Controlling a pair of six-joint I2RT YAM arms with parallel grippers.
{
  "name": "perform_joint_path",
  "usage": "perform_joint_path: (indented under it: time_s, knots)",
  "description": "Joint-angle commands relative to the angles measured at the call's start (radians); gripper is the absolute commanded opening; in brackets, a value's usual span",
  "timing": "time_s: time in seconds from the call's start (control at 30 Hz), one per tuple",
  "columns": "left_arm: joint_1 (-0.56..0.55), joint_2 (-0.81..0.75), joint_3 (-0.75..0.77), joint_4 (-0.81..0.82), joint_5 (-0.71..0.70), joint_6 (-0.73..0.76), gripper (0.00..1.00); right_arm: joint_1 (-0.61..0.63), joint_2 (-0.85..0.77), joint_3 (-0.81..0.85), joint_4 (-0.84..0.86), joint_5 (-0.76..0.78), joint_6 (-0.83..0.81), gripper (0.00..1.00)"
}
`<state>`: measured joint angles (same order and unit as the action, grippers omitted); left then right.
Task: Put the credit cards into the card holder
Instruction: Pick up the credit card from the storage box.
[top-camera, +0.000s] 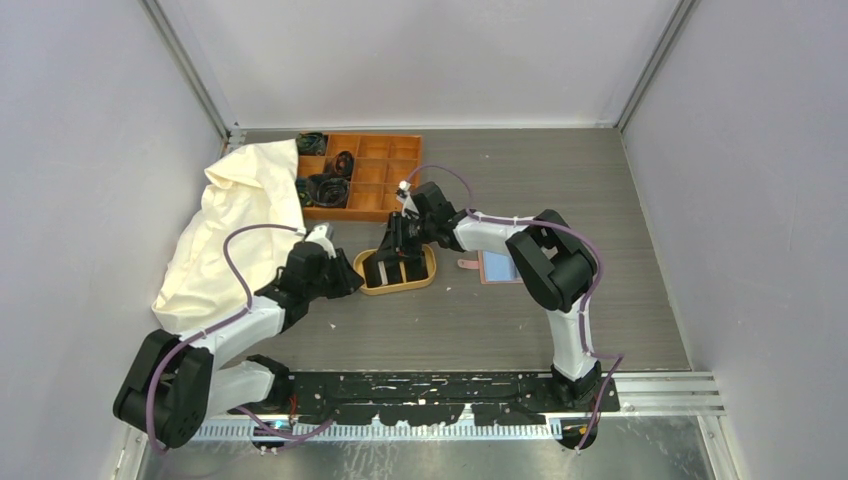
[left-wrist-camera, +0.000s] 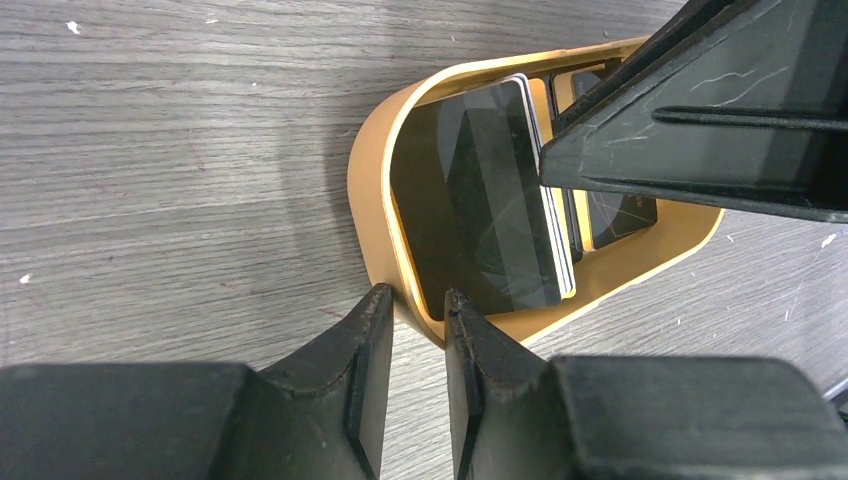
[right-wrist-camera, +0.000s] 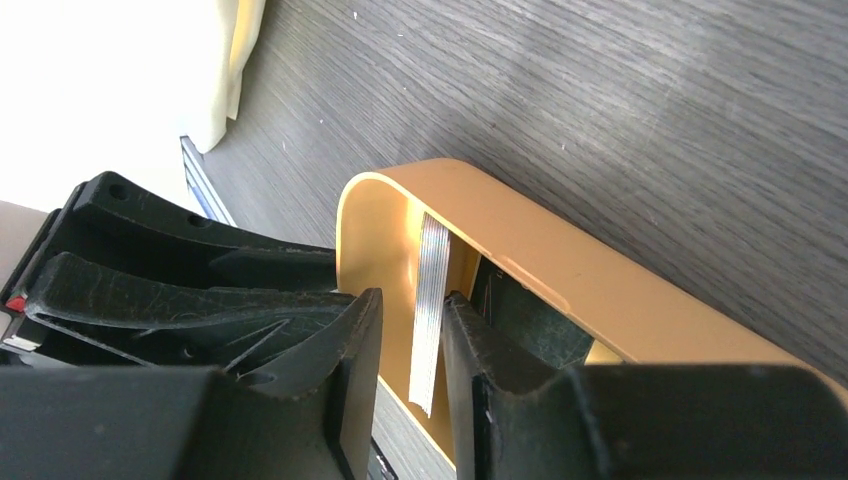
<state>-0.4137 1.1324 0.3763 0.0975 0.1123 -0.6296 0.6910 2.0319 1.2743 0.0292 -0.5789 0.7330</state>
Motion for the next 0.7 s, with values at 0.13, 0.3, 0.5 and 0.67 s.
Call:
perform_joint_path:
  time_s: [0.13,0.3,0.5,0.67]
  knots:
    - [0.002,0.016,0.018,0.072,0.056,-0.018,0.25,0.028,0.036,0.058,-0.022,-0.01,-0.031,0.36]
    - [0.003,0.015,0.018,0.071,0.06,-0.018,0.25,0.039,0.053,0.079,-0.055,-0.021,-0.042,0.37]
    - [0.002,0.011,0.019,0.065,0.058,-0.018,0.25,0.037,0.044,0.08,-0.038,-0.059,-0.03,0.36]
    - [0.003,-0.014,0.019,0.042,0.044,-0.015,0.26,0.027,0.018,0.087,-0.037,-0.085,-0.028,0.36]
